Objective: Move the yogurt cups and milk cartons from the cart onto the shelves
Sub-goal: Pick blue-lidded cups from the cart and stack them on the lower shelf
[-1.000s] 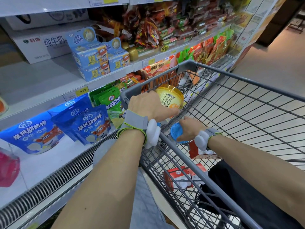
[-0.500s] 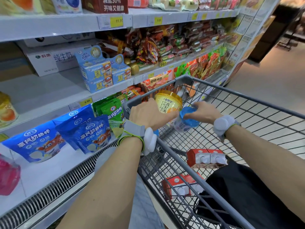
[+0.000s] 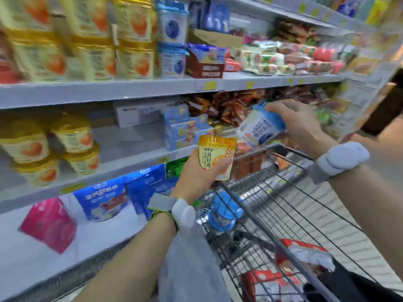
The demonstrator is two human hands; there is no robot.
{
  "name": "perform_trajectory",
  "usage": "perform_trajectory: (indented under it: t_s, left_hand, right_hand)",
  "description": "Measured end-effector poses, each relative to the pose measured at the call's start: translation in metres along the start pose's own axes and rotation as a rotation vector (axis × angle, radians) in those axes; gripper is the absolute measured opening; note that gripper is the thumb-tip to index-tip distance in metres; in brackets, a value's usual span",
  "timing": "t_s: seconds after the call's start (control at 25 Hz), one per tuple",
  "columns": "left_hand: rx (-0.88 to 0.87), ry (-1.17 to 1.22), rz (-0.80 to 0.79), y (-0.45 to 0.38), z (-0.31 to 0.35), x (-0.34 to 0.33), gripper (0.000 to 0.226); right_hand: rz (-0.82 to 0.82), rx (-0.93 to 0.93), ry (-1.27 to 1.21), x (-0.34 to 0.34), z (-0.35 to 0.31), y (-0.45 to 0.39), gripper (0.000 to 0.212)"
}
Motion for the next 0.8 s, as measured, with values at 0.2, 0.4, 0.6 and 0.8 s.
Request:
perform_trajectory:
  t_s: [0.2,0.4,0.6,0.8]
  left_hand:
    - [0.082,0.038,0.201,0.027,-0.005,0.113,0.057]
    - [0.203,0.088,0.4,0.068,-0.029,0.198,0.029]
    - [0.278,0.078,0.507,0.089,-0.064,0.248,0.046]
    - [0.248,-0.027,0.523,0.069,-0.087,0.263,0.053]
  right_hand:
    - [-0.257,-0.102,-0.268,-0.134,-0.041,0.023,0.036]
    - [-0.538,-0.246,-0.433,-0.249,-0.034,0.049,0.044]
    - [-0.764,-0.48,-0.576,-0.328,0.023,0.056,0.052]
    - [-0.523,-0.46,-0.626,-0.364,0.055,0.031,0.052]
Point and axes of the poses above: each hand's wrist, its own y-axis away from the middle knuckle, its own x-axis out of the back of the hand, z = x × y, the point moved 8 cm from there along -y, towards the middle knuckle, and after that the axes turned 14 degrees about -x, right-handed, at the moved point
